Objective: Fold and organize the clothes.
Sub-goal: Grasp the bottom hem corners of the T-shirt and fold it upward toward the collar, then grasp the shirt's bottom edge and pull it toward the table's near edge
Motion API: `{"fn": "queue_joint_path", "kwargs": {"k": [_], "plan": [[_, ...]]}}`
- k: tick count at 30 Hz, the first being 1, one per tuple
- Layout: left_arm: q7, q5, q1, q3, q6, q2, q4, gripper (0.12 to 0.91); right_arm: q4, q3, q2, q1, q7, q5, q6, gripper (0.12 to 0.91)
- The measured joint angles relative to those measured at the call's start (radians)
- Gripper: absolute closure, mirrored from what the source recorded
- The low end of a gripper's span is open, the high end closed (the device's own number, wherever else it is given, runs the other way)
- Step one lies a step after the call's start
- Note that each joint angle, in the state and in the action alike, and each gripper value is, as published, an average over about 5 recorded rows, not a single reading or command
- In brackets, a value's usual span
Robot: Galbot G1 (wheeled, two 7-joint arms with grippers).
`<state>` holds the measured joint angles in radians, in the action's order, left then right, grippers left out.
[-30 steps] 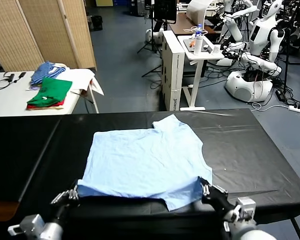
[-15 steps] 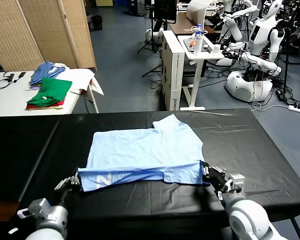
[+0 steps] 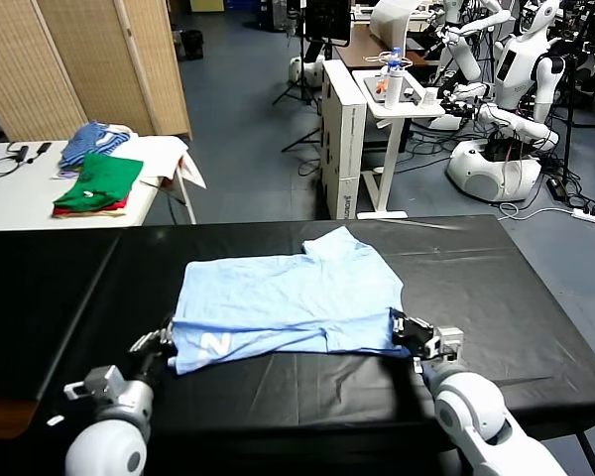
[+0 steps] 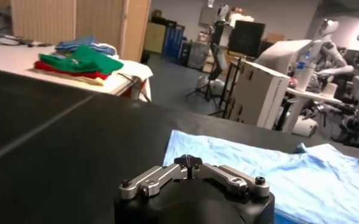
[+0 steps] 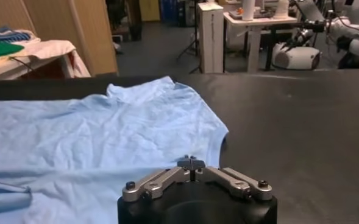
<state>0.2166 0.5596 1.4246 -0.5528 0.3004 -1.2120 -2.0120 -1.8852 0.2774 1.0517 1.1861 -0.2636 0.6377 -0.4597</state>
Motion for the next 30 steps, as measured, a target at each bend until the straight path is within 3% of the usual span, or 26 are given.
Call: {"fn": "queue_joint_path", "kwargs": {"k": [5,11,13,16,18,24,27,30], "plan": [[-0.003,0.002,-0.052,0.035,-0.002,0.032,0.06,0.884,-0.014,0.015,-0.008,0.013,0.04,0.006,-0.015,0.848],[-0.01,0.003,-0.097,0.054,0.011,0.051,0.107,0.879,-0.073,0.052,-0.041,0.055,0.083,0.016,-0.052,0.533],[-0.011,0.003,-0.101,0.051,0.013,0.056,0.111,0.834,-0.1,0.07,-0.055,0.075,0.086,0.017,-0.059,0.419],[-0.009,0.002,-0.092,0.04,0.018,0.062,0.102,0.678,-0.138,0.097,-0.075,0.111,0.087,0.016,-0.062,0.239],[-0.003,0.002,-0.08,0.03,0.025,0.065,0.088,0.545,-0.161,0.114,-0.088,0.137,0.088,0.016,-0.063,0.161],[0.011,-0.001,-0.015,0.004,0.044,0.054,0.02,0.198,-0.199,0.153,-0.12,0.204,0.104,0.014,-0.059,0.119],[0.016,0.001,0.033,-0.004,0.053,0.037,-0.024,0.134,-0.202,0.158,-0.127,0.225,0.113,0.012,-0.056,0.118],[0.021,0.002,0.083,-0.008,0.059,0.019,-0.066,0.125,-0.2,0.155,-0.128,0.233,0.118,0.009,-0.054,0.118]]}}
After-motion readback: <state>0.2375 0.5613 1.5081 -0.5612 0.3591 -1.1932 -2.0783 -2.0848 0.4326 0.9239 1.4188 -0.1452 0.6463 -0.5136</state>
